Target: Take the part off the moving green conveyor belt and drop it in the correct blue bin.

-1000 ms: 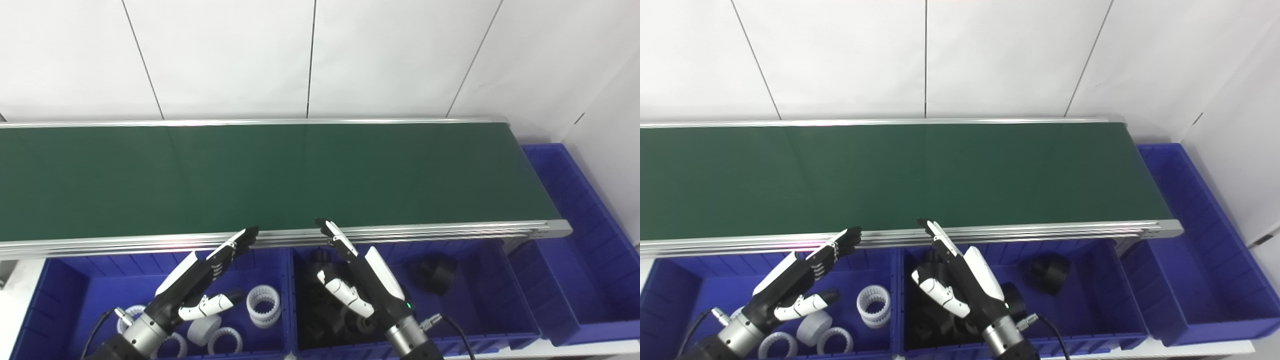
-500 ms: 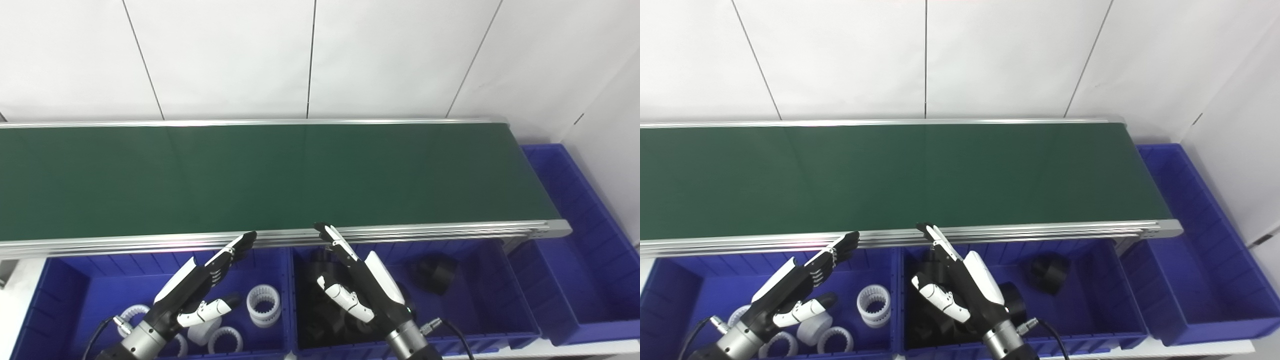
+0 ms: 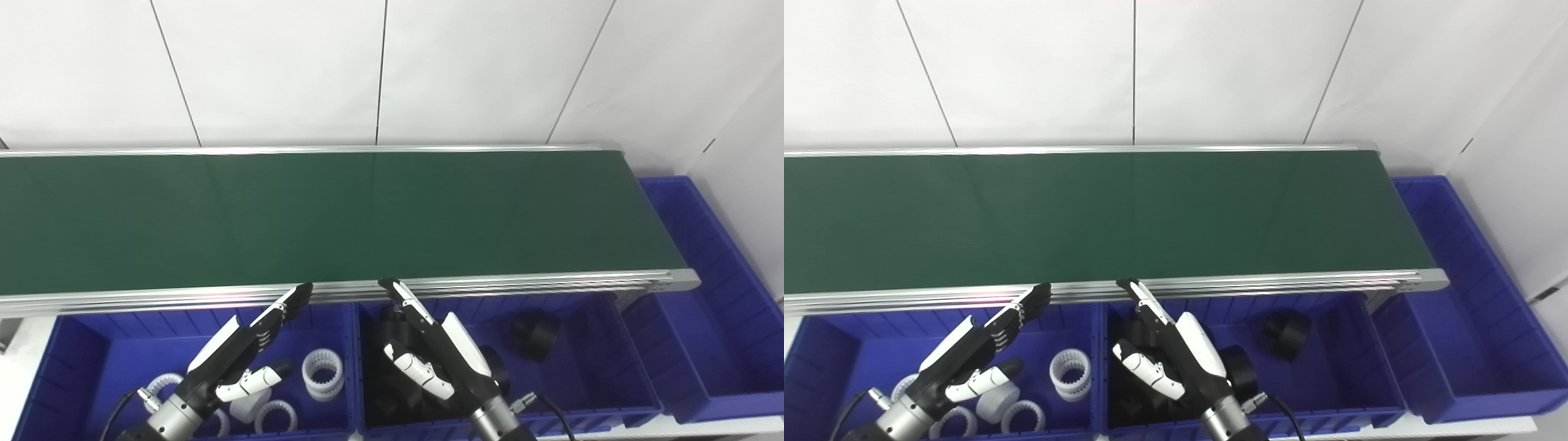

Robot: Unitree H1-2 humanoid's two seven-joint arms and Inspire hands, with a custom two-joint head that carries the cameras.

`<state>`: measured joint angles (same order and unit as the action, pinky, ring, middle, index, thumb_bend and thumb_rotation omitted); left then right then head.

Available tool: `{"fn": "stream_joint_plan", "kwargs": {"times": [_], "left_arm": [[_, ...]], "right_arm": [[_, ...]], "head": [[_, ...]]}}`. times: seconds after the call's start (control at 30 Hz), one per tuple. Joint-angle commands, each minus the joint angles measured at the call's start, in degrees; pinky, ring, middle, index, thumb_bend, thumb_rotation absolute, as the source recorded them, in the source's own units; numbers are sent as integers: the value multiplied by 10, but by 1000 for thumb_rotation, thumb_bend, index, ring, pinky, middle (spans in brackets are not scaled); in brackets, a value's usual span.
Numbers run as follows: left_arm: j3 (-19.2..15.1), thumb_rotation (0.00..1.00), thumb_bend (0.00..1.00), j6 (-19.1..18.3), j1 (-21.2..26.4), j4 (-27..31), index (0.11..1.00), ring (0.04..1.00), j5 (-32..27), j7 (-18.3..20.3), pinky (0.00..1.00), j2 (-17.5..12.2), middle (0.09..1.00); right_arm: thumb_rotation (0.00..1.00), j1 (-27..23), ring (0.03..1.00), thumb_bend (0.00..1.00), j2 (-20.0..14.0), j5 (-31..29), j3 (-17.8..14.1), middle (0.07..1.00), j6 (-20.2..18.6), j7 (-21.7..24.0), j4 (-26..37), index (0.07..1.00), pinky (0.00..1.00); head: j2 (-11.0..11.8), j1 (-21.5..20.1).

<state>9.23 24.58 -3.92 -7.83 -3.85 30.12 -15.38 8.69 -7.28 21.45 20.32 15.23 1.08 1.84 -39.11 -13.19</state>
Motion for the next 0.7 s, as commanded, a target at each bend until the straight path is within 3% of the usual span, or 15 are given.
{"fn": "stream_joint_plan", "kwargs": {"times": [0.0,0.07,0.17,0.2,0.23,0.3,0.47,0.67], "left_arm": [[-1,714,416,13,6,18,973,999,-12,-6,985,-5,995],[-1,715,420,11,6,19,970,998,-11,-8,984,-5,993],[-2,719,426,21,4,10,972,998,-9,-7,986,-5,994],[-3,707,418,22,3,8,968,991,-8,-6,977,-4,990],[-5,703,416,23,2,2,967,989,-7,-3,974,-3,988],[-7,677,424,23,0,-8,962,978,-3,-1,952,-1,984],[-7,579,410,23,0,4,948,965,10,-13,923,0,973],[-9,611,420,23,6,5,965,986,-4,-6,963,-3,990]], "right_arm": [[998,-5,959,437,5,-8,-1,1000,25,2,13,978,896],[999,-5,960,438,5,-9,-2,1000,25,3,13,979,897],[1000,-6,957,445,5,-5,1,1000,34,1,-1,980,891],[1000,-6,961,440,5,-5,2,1000,38,1,-5,984,895],[1000,-5,962,439,5,-4,4,1000,46,-1,-15,985,897],[1000,-2,965,454,8,-2,5,1000,63,-9,-32,983,901],[1000,0,981,477,14,14,0,1000,81,-24,-39,979,933],[1000,-2,968,451,14,13,-5,1000,73,-20,-19,982,910]], "head": [[0,0],[0,0],[46,16],[51,17],[80,23],[91,29],[73,35],[51,32]]}}
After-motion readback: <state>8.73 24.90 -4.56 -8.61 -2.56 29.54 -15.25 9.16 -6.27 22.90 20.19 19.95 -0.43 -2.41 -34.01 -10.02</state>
